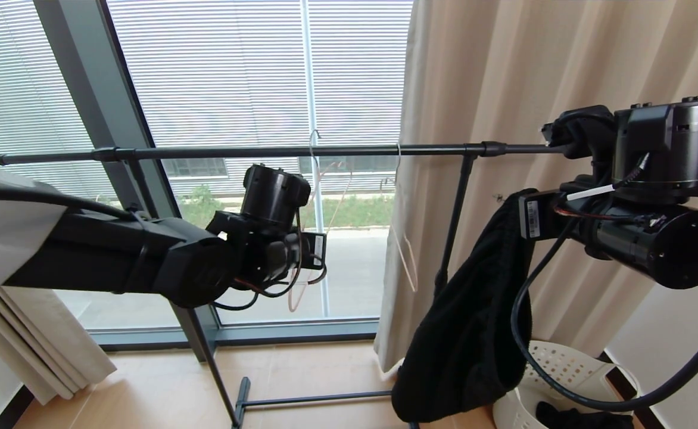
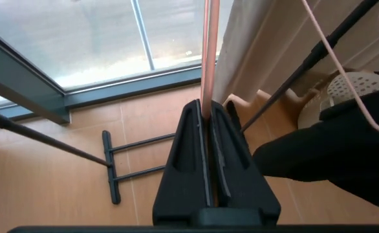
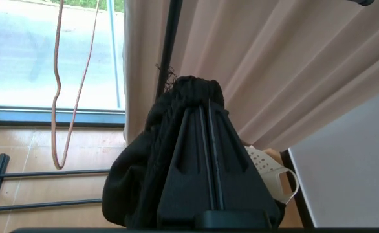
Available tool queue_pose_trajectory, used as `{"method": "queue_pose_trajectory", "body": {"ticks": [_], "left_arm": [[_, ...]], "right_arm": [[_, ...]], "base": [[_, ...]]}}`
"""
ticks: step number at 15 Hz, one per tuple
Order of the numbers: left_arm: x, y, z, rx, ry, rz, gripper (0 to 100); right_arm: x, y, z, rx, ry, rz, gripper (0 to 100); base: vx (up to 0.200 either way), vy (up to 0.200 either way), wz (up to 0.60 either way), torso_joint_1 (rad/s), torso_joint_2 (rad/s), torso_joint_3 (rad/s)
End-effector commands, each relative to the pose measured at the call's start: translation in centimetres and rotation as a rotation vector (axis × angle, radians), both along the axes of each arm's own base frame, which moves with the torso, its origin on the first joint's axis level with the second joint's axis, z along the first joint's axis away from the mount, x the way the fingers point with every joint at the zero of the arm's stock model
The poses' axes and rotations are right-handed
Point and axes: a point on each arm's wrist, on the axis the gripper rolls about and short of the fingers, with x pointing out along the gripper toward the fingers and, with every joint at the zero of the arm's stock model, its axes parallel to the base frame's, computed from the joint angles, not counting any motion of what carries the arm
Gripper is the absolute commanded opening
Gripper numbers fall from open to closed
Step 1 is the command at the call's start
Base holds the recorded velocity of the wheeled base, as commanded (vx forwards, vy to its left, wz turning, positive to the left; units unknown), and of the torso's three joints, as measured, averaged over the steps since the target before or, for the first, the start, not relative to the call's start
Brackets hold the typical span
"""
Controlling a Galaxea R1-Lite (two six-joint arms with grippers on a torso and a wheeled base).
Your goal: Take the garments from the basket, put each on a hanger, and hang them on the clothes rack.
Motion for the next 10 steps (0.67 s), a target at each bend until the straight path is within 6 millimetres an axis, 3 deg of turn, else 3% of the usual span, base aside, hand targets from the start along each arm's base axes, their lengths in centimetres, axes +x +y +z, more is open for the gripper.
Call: {"method": "queue_pose_trajectory", "body": {"ticks": [1,6,10], "left_arm": [[-4.3,2.4,1.6,-0.016,-0.025,-0.009,0],[-10.9,6.8,1.7,0.014,-0.078,-0.049,0],[-13.6,8.2,-1.0,0.039,-0.120,-0.197,0]], "right_arm": [[-0.1,-0.1,0.1,0.003,-0.004,0.000,0],[-1.1,-0.5,-1.1,-0.045,0.023,-0.051,0],[-1.6,-0.9,-0.6,-0.181,0.015,-0.113,0]], "base": [[0.000,0.000,0.00,0.000,0.00,0.000],[0.000,0.000,0.00,0.000,0.00,0.000],[0.000,0.000,0.00,0.000,0.00,0.000]]}}
